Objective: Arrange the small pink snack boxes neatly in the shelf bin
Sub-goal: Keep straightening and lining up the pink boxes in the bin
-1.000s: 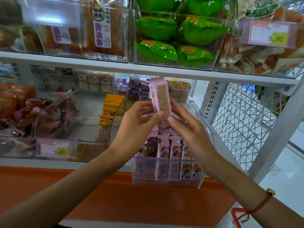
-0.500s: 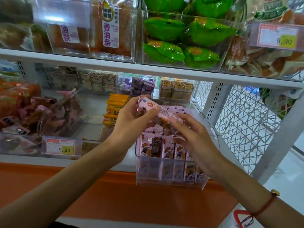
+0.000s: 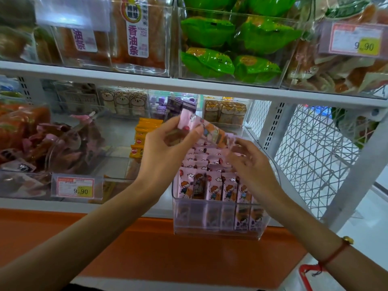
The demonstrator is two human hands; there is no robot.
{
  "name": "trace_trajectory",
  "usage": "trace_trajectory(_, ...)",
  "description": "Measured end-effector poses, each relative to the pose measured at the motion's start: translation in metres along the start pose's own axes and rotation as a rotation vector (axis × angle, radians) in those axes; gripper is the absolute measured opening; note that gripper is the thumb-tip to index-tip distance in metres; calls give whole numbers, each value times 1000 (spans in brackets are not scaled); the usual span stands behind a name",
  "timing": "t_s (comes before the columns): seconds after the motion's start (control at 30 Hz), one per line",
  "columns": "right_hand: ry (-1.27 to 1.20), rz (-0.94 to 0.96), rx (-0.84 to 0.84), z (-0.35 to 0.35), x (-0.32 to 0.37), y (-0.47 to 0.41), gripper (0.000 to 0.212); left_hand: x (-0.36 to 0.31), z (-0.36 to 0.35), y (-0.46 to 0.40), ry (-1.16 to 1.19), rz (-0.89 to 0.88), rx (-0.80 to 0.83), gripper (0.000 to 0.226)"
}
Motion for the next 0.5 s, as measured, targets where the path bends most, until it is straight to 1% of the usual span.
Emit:
trace_trajectory(0.07, 291, 36, 50, 1, -4, 1, 57, -4, 1, -7, -6, -79, -76, 16)
trace_trajectory(0.13, 564, 68, 179, -3, -11, 5, 53, -1, 3, -19, -79, -101, -120, 20)
trace_trajectory(0.17, 668, 80, 237, -5, -15, 7, 50, 3, 3, -27, -124, -92, -121, 24)
trace_trajectory(0.2, 719, 89, 266, -7, -18, 8, 49, 7, 4, -34, -172, -80, -111, 28)
trace_trajectory(0.27, 708, 89, 260, -7, -21, 8, 47, 16, 4, -51, -280, -65, -86, 35)
trace_trajectory(0.4, 690, 108, 243, -7, -20, 7, 45, 38, 6, -87, -532, -91, -29, 40)
trace_trajectory(0.5, 683, 128, 247, -6, -22, 7, 43, 56, 6, -113, -654, -61, 90, 37)
Point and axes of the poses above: each hand's wrist, its own y-axis away from the middle knuckle, its own z-axis out of the back of the hand, x = y × z, the point moved 2 cm from there along -y, towards the middle knuckle, and after that the axes turned 9 degrees about x, right-handed, at the moved point
